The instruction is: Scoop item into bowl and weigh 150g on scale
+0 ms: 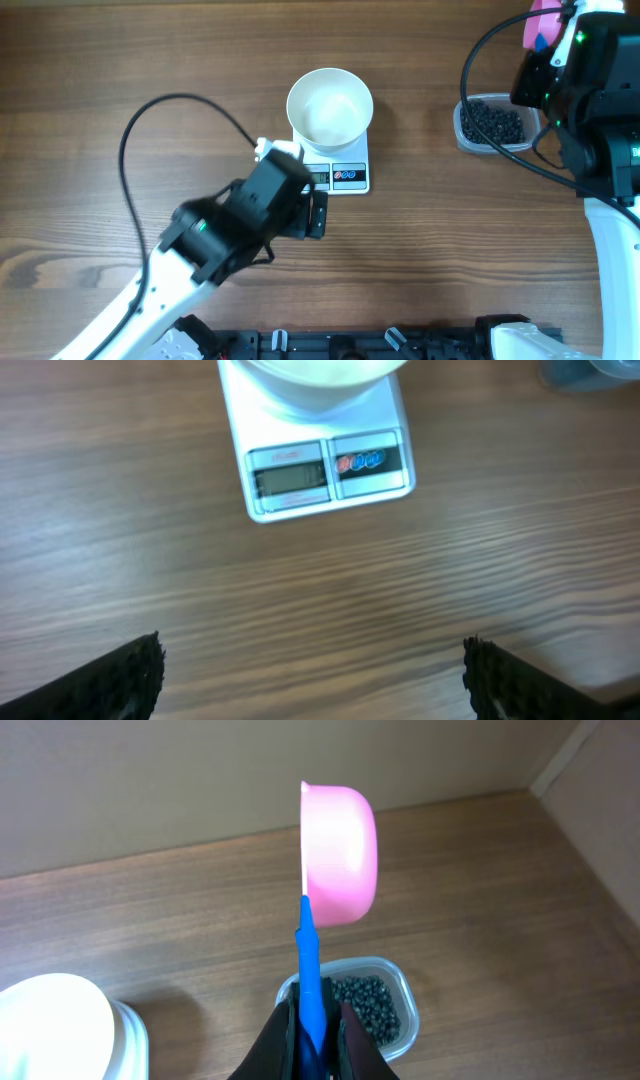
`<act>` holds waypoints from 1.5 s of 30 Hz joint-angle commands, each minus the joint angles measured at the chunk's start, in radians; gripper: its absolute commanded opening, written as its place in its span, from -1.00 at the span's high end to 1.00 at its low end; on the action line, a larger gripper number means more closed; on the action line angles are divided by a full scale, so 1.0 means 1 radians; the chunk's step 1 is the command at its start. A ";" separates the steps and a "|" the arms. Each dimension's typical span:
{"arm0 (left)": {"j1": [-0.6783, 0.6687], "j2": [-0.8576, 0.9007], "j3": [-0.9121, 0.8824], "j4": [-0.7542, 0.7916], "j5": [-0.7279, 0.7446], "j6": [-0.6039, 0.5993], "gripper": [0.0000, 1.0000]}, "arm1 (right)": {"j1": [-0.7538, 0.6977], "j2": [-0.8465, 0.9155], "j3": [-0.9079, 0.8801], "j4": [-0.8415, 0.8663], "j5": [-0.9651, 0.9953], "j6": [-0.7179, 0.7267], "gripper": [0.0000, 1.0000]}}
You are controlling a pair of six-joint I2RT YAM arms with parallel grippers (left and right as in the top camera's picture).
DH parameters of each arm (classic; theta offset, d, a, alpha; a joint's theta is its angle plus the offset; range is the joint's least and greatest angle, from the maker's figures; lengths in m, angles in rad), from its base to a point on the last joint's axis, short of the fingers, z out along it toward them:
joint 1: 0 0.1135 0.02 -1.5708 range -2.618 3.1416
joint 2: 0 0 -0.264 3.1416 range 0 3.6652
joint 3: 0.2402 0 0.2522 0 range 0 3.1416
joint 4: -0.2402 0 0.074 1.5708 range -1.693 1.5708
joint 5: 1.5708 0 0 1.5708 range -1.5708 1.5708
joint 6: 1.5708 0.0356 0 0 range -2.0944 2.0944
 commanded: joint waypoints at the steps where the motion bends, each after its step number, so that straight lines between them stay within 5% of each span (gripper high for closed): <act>1: -0.003 0.138 0.092 -0.011 -0.118 0.005 -1.00 | 0.000 0.006 0.016 0.012 -0.010 -0.004 0.92; 13: 0.126 0.272 0.092 0.067 0.011 0.029 -1.00 | 0.000 0.006 0.016 -0.014 -0.043 -0.004 0.91; 45: 0.106 0.233 0.092 -0.017 0.037 0.110 -1.00 | -0.001 0.006 0.016 -0.014 -0.087 -0.003 0.91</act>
